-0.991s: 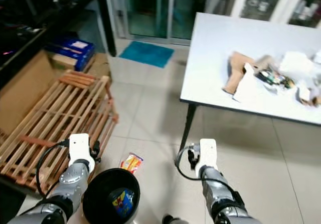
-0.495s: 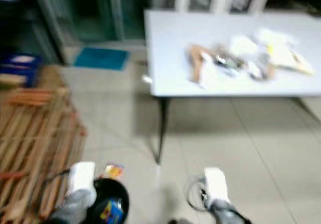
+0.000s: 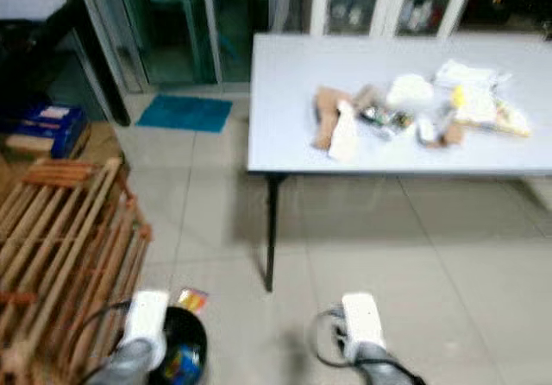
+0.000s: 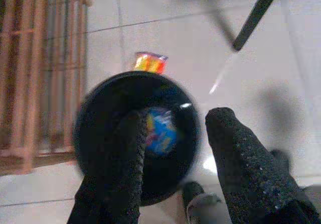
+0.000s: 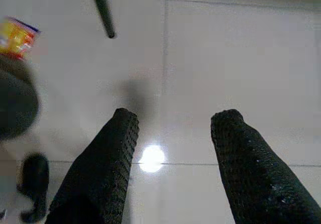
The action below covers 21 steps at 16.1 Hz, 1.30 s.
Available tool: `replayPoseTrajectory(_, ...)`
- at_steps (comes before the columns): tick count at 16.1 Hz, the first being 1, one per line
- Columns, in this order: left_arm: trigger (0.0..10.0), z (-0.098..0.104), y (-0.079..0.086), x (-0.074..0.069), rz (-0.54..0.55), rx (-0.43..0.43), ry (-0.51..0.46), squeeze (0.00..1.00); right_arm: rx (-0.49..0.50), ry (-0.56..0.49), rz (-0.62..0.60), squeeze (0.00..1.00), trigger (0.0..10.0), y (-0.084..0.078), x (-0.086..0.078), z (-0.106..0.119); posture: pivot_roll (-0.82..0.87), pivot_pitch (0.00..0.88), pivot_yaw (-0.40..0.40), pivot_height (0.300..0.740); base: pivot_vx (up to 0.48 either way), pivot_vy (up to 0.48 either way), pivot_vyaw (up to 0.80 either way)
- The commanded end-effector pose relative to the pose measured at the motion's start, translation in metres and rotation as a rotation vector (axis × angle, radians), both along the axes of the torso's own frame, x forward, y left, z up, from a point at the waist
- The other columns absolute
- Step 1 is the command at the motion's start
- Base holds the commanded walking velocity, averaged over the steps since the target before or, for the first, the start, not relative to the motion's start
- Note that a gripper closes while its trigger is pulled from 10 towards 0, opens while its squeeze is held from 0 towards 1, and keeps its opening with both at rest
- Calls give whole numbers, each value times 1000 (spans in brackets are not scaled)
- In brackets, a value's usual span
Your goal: Picking trash to rubbish bin
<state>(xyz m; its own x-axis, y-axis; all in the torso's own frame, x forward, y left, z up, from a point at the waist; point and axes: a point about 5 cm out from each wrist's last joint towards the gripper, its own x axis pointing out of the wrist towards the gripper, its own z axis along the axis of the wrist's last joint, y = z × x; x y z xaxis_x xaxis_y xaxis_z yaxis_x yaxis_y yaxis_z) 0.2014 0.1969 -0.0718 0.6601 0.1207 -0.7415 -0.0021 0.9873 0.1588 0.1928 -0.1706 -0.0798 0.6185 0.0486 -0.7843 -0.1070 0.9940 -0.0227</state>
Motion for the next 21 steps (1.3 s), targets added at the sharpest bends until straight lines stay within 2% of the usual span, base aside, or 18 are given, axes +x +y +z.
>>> replayPoseTrajectory(1,10000,-4,9,-10,21,22,38,0,6,-7,31,0,10000,8,2,1,49,0,-18,740,0,-480,800)
replayPoseTrajectory(3,10000,-5,9,-11,24,21,40,0,9,-6,40,0,10000,9,3,1,50,0,-22,740,0,-480,800)
replayPoseTrajectory(10,10000,-3,9,-8,35,16,24,0,19,-20,-1,0,10000,6,6,3,48,5,-25,740,0,-480,0)
replayPoseTrajectory(12,10000,-2,8,-7,36,15,22,0,30,-2,-35,0,10000,5,5,2,46,14,-25,740,0,-480,-800)
replayPoseTrajectory(13,10000,-2,8,-6,36,14,20,0,12,0,-6,0,10000,6,5,2,46,20,-26,740,0,-480,-800)
replayPoseTrajectory(19,10000,-2,9,-6,44,12,23,0,12,-12,-19,0,10000,6,8,3,51,34,-28,740,0,-474,0)
replayPoseTrajectory(21,10000,-2,8,-5,49,7,16,0,13,-15,-20,0,10000,7,8,3,54,37,-29,740,0,0,0)
